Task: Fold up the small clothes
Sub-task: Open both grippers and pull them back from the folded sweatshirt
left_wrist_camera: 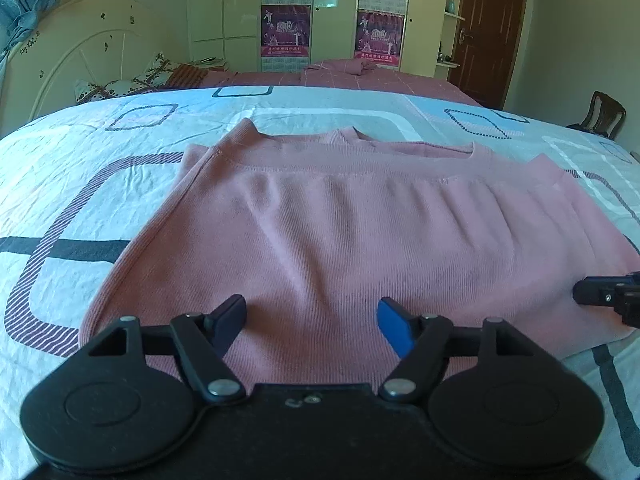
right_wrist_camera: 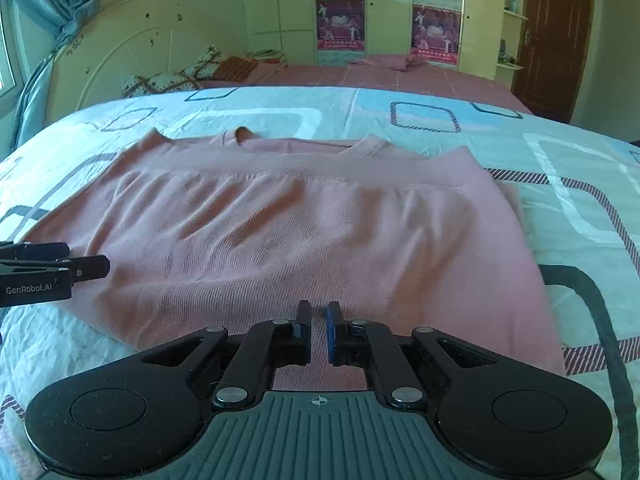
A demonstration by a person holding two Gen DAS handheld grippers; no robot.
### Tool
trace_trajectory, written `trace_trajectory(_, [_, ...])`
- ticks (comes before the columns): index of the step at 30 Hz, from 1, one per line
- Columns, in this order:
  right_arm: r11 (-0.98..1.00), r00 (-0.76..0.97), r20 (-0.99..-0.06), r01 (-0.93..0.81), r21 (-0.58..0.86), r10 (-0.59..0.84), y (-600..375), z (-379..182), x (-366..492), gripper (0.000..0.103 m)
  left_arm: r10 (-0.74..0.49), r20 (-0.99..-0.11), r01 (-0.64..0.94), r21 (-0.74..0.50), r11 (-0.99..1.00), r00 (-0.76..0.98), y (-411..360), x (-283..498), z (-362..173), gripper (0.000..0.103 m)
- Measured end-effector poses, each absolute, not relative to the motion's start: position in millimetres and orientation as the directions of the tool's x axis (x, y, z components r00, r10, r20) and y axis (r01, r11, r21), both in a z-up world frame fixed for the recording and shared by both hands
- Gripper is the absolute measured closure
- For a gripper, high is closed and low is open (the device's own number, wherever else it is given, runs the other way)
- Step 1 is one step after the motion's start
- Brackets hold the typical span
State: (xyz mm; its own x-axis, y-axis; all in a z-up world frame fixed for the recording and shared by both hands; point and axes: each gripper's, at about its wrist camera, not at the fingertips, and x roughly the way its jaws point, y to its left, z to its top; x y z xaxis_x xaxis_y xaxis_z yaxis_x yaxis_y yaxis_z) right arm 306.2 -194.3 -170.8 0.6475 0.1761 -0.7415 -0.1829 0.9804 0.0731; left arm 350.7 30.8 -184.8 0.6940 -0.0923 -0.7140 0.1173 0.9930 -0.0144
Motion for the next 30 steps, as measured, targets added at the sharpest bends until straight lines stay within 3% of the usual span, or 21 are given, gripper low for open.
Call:
trace_trajectory(8, [0.964,0.514,-0.837,-0.259,0.058,0.188,-201,-184,302,0.097,-0.077,-0.726,0.112,0.000,0.994,0.683,29,347,-190,0.029])
trace_trajectory(14, [0.958,0.632,-0.724,-0.240,0.156,0.276,-192,-162,310,0.095,-0.069,-0.734,0.122,0.019,0.992,0.675,25,350,-190,0.025])
trace_trajectory(16, [0.954,0.635,-0.715,-0.248,0.170,0.292,-180,-163,319,0.092,-0.063,-0.734,0.119,0.025,0.993,0.677,24,350,-191,0.025])
trace_trajectory(18, [0.948,0.617,-0.726,-0.269,0.168,0.304,-169,-170,325,0.070,-0.060,-0.731,0.121,0.031,0.992,0.679,24,349,-192,0.024])
trace_trajectory(19, [0.950,0.597,-0.748,-0.274,0.150,0.290,-165,-176,327,0.066,-0.061,-0.732,0.120,0.029,0.992,0.678,24,348,-192,0.024])
trace_trajectory(25, [0.941,0.549,-0.801,-0.333,0.050,0.237,-165,-190,305,0.066,-0.074,-0.739,0.121,0.010,0.993,0.670,33,340,-191,0.023])
trace_trajectory(30, [0.942,0.546,-0.795,-0.323,0.091,0.264,-163,-177,309,0.066,-0.088,-0.736,0.112,-0.017,0.994,0.671,42,333,-183,0.024])
